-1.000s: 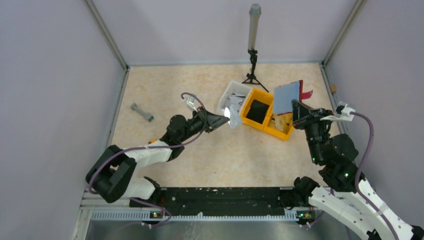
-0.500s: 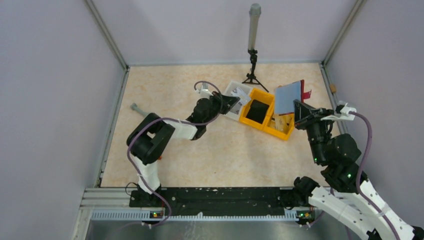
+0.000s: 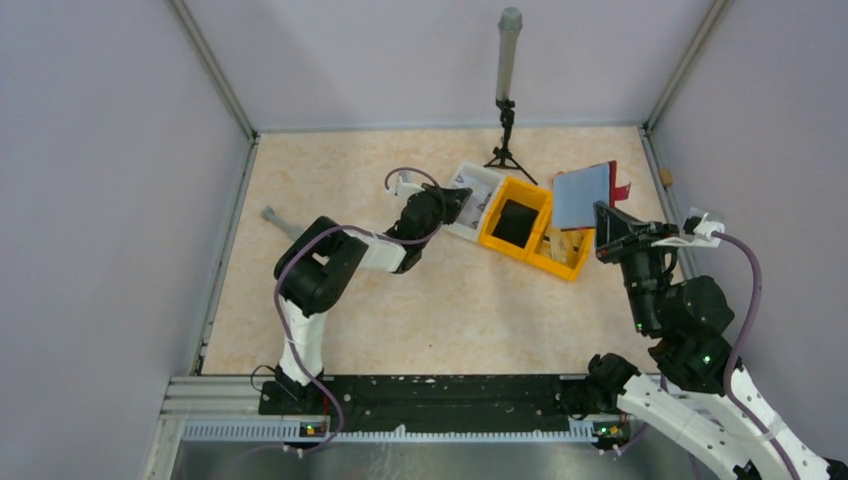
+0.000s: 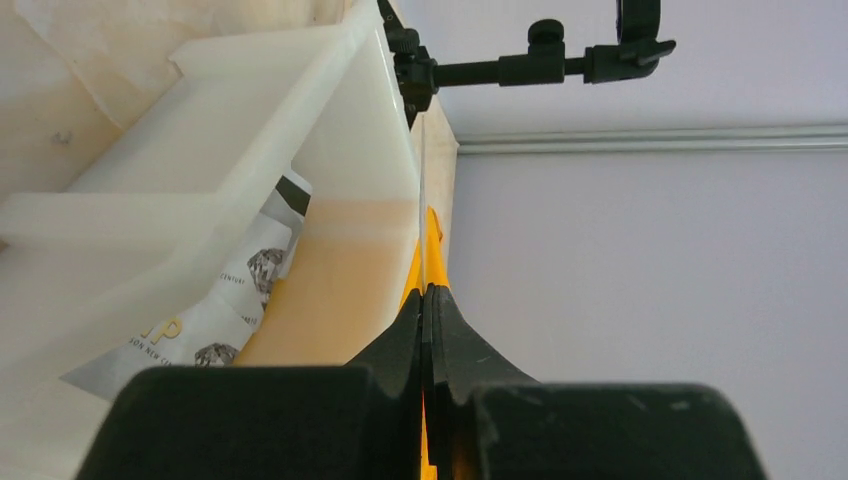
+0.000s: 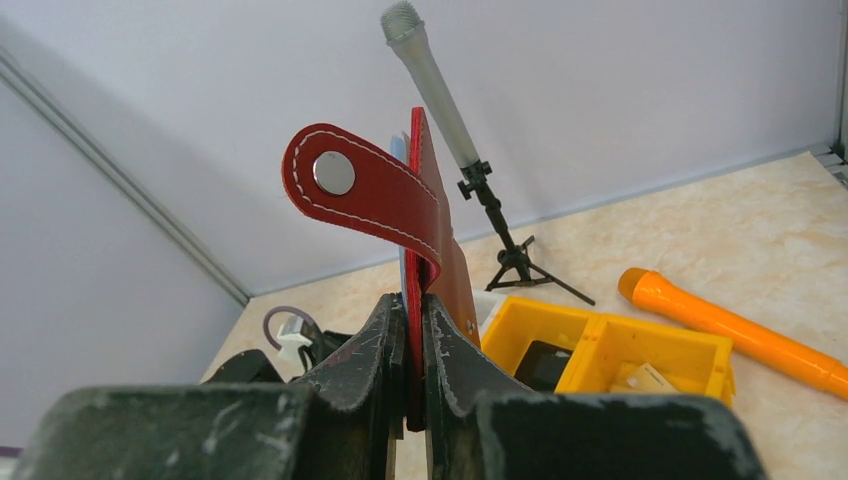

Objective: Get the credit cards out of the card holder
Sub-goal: Place the credit card in the storage box.

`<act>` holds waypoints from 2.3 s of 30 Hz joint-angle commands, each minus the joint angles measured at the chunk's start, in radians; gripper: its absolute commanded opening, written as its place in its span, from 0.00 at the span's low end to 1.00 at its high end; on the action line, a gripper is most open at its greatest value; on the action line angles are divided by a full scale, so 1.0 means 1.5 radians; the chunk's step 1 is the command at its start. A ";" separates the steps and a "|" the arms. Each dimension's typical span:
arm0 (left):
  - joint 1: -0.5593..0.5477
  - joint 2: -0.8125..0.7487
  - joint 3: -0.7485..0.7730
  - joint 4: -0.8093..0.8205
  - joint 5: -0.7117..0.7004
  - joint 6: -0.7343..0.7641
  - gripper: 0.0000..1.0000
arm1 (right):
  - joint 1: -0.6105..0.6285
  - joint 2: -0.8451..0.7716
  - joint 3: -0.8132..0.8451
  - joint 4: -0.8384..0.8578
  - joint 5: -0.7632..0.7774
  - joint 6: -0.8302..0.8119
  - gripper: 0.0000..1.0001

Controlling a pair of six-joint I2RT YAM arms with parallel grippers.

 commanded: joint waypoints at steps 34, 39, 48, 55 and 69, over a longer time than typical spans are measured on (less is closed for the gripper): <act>-0.005 -0.132 -0.042 -0.068 0.088 0.058 0.67 | -0.004 0.008 -0.013 0.020 -0.074 0.046 0.00; -0.001 -0.212 -0.071 -0.111 0.270 0.169 0.73 | -0.004 0.024 -0.023 0.036 -0.132 0.071 0.00; 0.022 -0.332 -0.248 0.183 0.523 0.156 0.82 | -0.004 0.016 -0.070 0.124 -0.268 0.179 0.00; 0.047 -0.361 -0.331 0.338 0.567 0.109 0.77 | -0.004 0.019 -0.115 0.180 -0.285 0.389 0.00; 0.060 -0.322 -0.356 0.458 0.619 0.043 0.63 | -0.004 0.099 -0.223 0.318 -0.403 0.630 0.00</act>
